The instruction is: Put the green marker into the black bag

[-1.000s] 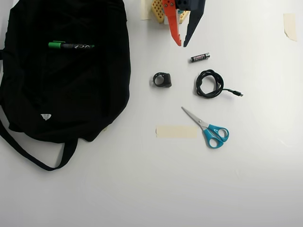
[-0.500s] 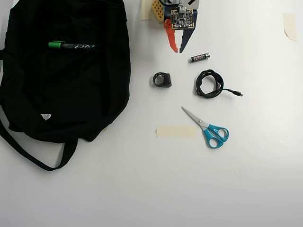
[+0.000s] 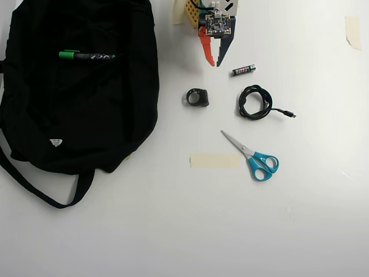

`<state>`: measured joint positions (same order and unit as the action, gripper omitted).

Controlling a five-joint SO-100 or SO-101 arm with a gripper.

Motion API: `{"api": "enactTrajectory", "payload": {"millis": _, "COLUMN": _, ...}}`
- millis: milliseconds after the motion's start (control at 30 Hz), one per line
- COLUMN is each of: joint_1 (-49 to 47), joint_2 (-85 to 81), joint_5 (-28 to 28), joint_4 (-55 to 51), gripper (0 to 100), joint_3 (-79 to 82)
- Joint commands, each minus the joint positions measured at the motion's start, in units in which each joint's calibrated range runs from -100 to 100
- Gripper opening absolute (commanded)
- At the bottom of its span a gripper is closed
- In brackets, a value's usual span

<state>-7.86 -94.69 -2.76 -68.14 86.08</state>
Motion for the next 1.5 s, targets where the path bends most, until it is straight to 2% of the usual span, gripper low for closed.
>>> {"api": "enactTrajectory", "payload": {"millis": 0, "joint_1": -0.52, "joint_2": -4.40, "joint_5": 0.24, "joint_4": -6.19, "gripper": 2, "joint_3": -0.19}}
{"api": "enactTrajectory", "payload": {"millis": 1467, "joint_1": -0.52, "joint_2": -4.65, "joint_5": 0.35, "joint_4": -7.66, "gripper": 2, "joint_3": 3.13}}
